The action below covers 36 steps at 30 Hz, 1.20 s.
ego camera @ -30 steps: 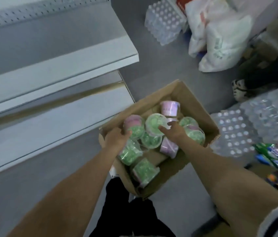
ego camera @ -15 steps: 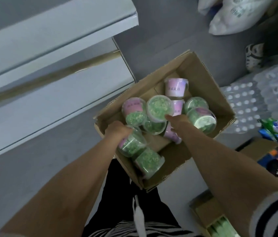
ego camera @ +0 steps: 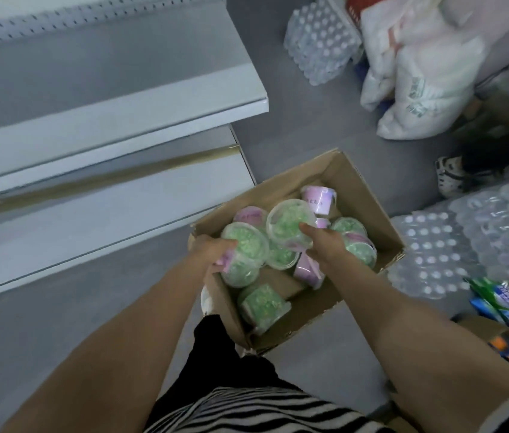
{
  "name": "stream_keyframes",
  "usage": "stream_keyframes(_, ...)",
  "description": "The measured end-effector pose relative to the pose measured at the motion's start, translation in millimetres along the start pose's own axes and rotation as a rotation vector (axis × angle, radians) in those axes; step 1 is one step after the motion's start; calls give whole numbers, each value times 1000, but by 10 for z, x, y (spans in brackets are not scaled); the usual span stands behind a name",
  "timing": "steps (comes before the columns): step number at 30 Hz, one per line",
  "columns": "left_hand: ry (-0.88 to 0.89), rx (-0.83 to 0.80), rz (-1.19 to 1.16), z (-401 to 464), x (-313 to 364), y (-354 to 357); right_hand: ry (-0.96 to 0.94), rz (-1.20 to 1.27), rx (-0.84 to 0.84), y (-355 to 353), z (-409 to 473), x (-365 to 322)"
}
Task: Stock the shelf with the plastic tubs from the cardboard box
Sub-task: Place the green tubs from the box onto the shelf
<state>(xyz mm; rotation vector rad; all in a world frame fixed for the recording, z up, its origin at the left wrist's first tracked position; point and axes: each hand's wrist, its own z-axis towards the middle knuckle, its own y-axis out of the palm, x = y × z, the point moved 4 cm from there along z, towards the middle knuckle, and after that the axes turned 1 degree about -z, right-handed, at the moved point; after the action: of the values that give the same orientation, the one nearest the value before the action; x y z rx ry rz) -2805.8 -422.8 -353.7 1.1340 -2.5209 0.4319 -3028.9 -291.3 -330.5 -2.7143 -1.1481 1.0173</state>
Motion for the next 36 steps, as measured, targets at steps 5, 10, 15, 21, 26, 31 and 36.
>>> stream_keyframes(5,171,63,-270,-547,304,-390,-109,82,-133,64,-533,-398)
stream_keyframes(10,322,174,-581,-1149,558,-878,-170,131,-309,305,-1077,-794)
stream_keyframes(15,458,146,-833,-1809,769,-1353,-245,147,-452,571,-1636,-1231)
stream_keyframes(21,678,190,-961,-2415,1036,-2098,-396,138,-608,994,-2343,-1846)
stream_keyframes(26,807,260,-1021,-2669,1391,-2719,-468,164,-689,1456,-2803,-2266)
stream_keyframes(31,820,390,-1101,-2655,1651,-3367,-487,156,-683,2013,-3080,-2624)
stream_keyframes(36,824,447,-1091,-2484,1907,-4006,-514,162,-662,2609,-3264,-2944)
